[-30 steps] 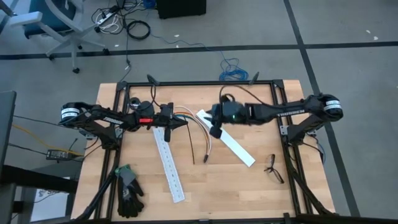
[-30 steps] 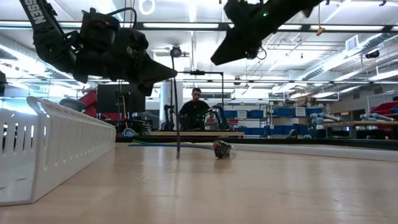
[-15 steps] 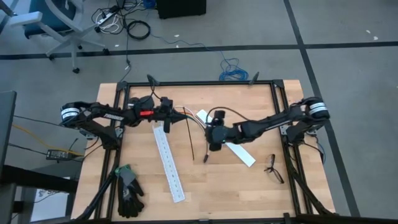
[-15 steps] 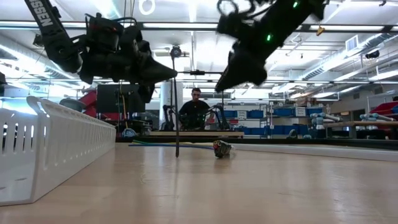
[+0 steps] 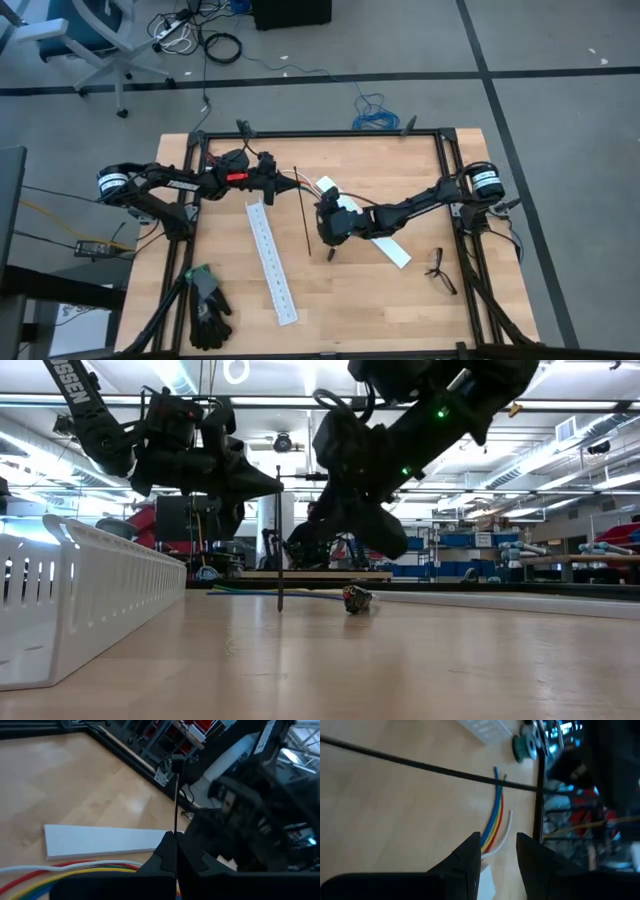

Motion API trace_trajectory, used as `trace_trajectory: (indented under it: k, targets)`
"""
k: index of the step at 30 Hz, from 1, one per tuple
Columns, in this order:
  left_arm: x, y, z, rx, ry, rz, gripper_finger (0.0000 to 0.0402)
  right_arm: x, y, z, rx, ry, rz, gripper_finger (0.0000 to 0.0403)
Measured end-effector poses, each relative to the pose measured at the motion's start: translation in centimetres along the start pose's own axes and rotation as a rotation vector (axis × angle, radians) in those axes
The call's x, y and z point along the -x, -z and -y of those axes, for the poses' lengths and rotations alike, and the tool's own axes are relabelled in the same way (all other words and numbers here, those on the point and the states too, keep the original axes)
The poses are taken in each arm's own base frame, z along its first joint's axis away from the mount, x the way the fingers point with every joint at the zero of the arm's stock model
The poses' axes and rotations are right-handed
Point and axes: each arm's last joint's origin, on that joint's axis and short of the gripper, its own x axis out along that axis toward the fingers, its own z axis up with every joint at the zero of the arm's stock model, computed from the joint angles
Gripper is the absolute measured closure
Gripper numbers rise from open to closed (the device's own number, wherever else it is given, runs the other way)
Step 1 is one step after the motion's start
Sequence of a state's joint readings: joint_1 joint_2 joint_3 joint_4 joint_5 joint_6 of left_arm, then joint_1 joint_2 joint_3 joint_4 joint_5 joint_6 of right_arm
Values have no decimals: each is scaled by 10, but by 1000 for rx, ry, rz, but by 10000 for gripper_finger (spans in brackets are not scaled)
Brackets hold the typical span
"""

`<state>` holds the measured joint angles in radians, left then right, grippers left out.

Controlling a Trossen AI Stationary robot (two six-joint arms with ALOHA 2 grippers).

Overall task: Ziptie cables
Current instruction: Wrap the cables together using the black zip tie

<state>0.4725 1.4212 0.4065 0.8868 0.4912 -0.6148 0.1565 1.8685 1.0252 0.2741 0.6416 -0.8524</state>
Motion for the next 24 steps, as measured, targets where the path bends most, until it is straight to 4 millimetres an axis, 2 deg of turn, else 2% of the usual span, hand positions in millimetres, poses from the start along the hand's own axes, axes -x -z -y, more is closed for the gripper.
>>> trace_trajectory:
  k: [13,18,24]
  targets:
    - [0,0,0,90,5,3,401,-14,-20,-53,414,98,80,291]
    - [0,-1,0,94,-2,7,401,-12,-26,-62,469,157,63,291]
    - [0,0,0,95,-6,9,401,-11,-29,-64,477,128,140,292]
